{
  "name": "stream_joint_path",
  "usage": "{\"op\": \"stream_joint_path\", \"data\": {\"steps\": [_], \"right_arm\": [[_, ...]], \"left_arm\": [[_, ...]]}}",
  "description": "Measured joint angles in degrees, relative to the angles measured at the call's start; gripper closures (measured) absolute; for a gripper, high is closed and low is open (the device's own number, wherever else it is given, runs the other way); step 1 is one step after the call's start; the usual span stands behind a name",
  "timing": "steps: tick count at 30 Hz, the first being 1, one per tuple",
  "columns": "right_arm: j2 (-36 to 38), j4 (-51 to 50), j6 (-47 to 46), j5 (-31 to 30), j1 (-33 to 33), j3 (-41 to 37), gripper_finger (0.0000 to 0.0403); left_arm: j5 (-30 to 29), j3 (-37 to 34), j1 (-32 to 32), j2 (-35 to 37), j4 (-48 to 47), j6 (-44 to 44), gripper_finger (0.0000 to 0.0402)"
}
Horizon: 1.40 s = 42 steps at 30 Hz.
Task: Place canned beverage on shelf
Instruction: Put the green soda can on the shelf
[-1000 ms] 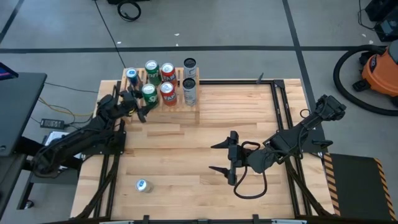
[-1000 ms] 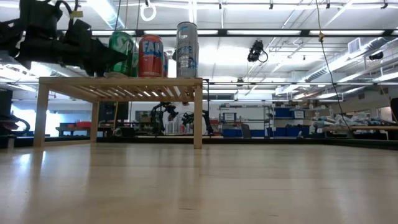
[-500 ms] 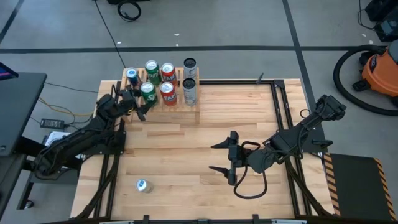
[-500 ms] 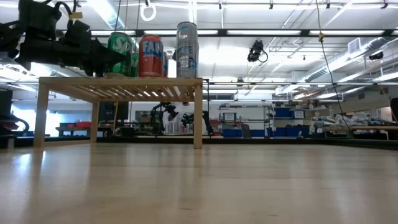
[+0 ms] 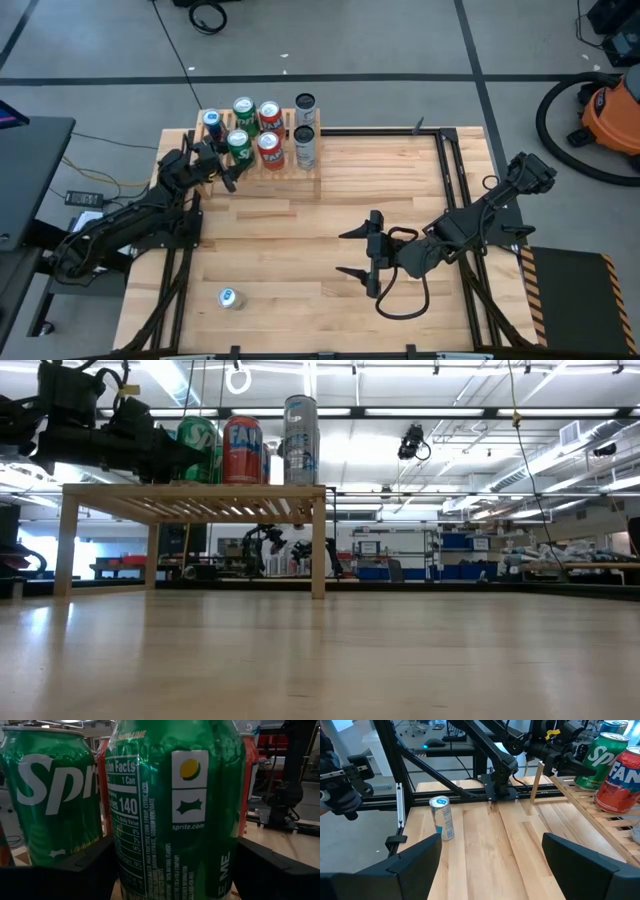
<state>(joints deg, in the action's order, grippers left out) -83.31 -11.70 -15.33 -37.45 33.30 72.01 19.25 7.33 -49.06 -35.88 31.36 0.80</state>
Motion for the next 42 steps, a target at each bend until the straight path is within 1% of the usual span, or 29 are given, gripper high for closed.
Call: {"op": "stream_joint_path", "data": {"steps": [5,8,12,20,25,42], "right_arm": [[0.0,0.0,-0.1,0.0,0.0,0.0,0.0048],[0.0,0.0,-0.1,0.0,0.0,0.0,0.0048],[0.0,0.0,-0.1,0.0,0.0,0.0,0.0048],[0.0,0.6,-0.1,0.0,0.0,0.0,0.0048],[0.0,0.9,-0.1,0.0,0.0,0.0,0.0048],[0.0,0.9,0.0,0.0,0.0,0.0,0.0048]], "left_arm": [[0.0,0.0,0.0,0.0,0.0,0.2,0.0084],[-0.2,-0.2,0.0,-0.1,1.1,3.3,0.0084],[1.0,-0.2,0.0,-0.1,1.9,3.7,0.0084],[3.1,-0.2,0.1,-0.1,2.1,2.1,0.0084],[3.2,-0.3,0.1,-0.2,2.1,-1.2,0.0084],[3.0,-0.3,0.1,-0.1,2.3,-3.1,0.0084]]}}
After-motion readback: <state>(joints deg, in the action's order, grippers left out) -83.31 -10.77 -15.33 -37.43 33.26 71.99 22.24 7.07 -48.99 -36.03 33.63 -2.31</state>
